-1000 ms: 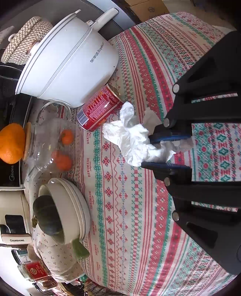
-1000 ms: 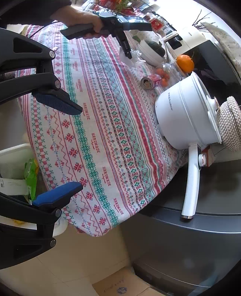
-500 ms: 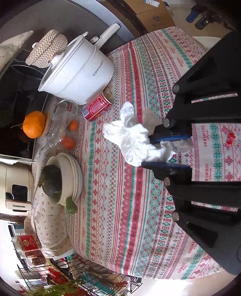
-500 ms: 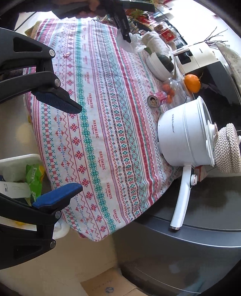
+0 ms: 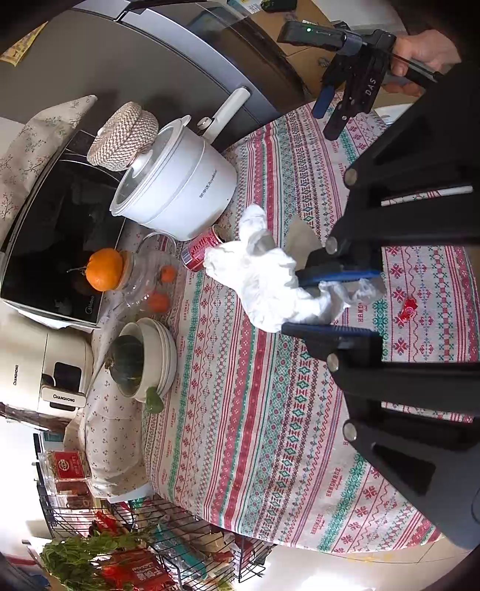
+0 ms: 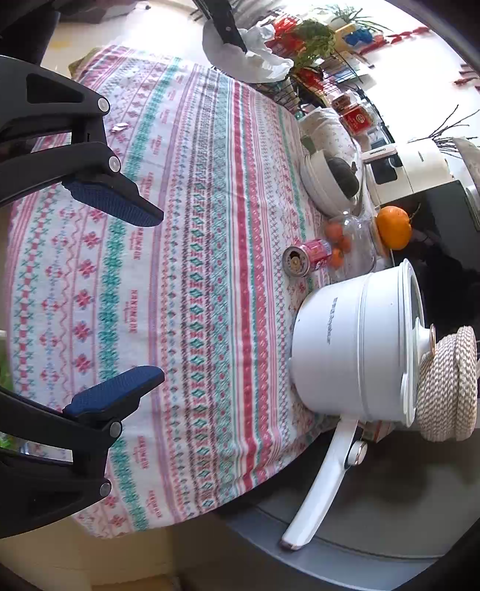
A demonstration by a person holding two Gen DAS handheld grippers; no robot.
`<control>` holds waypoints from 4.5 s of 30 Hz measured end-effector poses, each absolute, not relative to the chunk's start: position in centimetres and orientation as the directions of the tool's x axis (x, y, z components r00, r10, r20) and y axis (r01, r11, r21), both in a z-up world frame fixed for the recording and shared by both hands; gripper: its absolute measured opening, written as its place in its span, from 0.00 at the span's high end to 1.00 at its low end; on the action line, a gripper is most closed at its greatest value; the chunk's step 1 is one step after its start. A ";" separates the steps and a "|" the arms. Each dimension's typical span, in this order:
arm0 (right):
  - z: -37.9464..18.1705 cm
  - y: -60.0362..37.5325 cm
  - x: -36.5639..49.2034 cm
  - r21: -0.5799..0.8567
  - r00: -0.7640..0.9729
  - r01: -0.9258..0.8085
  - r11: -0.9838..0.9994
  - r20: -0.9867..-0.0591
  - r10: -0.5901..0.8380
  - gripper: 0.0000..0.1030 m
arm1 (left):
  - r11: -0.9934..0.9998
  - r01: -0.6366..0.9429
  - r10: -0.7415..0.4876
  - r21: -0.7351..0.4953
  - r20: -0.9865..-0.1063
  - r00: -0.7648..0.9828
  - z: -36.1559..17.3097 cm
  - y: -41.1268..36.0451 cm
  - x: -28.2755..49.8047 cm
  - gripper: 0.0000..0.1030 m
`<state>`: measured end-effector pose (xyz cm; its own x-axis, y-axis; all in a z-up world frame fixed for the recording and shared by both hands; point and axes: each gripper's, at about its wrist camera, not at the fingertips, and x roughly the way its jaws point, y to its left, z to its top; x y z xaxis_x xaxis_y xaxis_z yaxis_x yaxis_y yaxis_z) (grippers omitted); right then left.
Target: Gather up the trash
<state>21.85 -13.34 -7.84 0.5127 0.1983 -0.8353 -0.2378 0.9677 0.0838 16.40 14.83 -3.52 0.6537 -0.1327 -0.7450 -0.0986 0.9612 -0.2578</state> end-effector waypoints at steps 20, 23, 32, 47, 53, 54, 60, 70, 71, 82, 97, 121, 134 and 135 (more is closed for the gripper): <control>-16.5 -1.4 40.5 -0.003 0.544 -0.366 0.930 -0.812 0.212 0.23 | 0.936 -0.150 -0.169 -0.318 -0.781 0.602 -5.0 17.8 19.3 0.80; -17.3 -1.3 41.2 -0.010 0.545 -0.371 0.929 -0.812 0.209 0.23 | 0.940 -0.149 -0.167 -0.308 -0.793 0.586 -5.3 17.7 19.5 0.80; -17.7 -1.1 42.2 -0.025 0.570 -0.360 0.933 -0.797 0.199 0.47 | 0.941 -0.164 -0.153 -0.295 -0.807 0.571 -5.7 17.9 19.6 0.80; -9.4 -2.3 31.8 -0.102 0.592 -0.427 0.899 -0.782 0.193 0.48 | 0.956 -0.034 -0.218 -0.292 -0.782 0.585 -4.0 14.2 17.3 0.80; -5.1 -5.8 25.1 -0.101 0.594 -0.392 0.914 -0.787 0.168 0.48 | 0.959 0.065 -0.257 -0.274 -0.757 0.601 -2.6 11.3 15.0 0.80; -4.4 -6.4 23.9 -0.104 0.598 -0.385 0.917 -0.785 0.162 0.48 | 0.959 0.082 -0.264 -0.271 -0.752 0.604 -2.3 10.7 14.6 0.80; -0.7 -11.3 16.9 -0.098 0.611 -0.315 0.944 -0.782 0.122 0.48 | 0.951 0.192 -0.309 -0.242 -0.743 0.594 -1.8 6.6 12.6 0.80; -1.9 -21.5 8.4 -0.050 0.577 -0.116 0.992 -0.816 0.026 0.48 | 0.886 0.395 -0.421 -0.244 -0.782 0.460 -4.1 -1.6 9.0 0.80; -2.5 -22.6 7.8 -0.035 0.562 -0.093 0.995 -0.827 0.024 0.48 | 0.876 0.417 -0.428 -0.241 -0.788 0.443 -4.5 -2.7 8.7 0.80; -6.2 -29.9 4.3 -0.033 0.438 0.019 0.999 -0.898 -0.038 0.48 | 0.774 0.598 -0.432 -0.207 -0.864 0.260 -10.7 -13.4 5.6 0.79; -7.9 -32.5 3.0 -0.049 0.362 0.056 0.997 -0.930 -0.066 0.48 | 0.723 0.670 -0.419 -0.169 -0.878 0.231 -13.3 -17.9 5.5 0.42; -1.6 -26.5 -1.3 0.010 0.566 0.023 1.000 -0.824 -0.005 0.19 | 0.933 0.359 -0.191 0.036 -0.795 0.575 -6.1 -5.5 2.5 0.02; 0.8 -21.2 -5.9 -0.117 0.711 0.047 0.992 -0.694 -0.116 0.00 | 0.980 0.196 -0.108 0.042 -0.712 0.694 -3.3 0.3 -1.9 0.01; 0.9 -20.9 -6.0 -0.123 0.720 0.047 0.991 -0.684 -0.119 0.00 | 0.981 0.189 -0.108 0.037 -0.704 0.701 -3.1 0.6 -2.1 0.01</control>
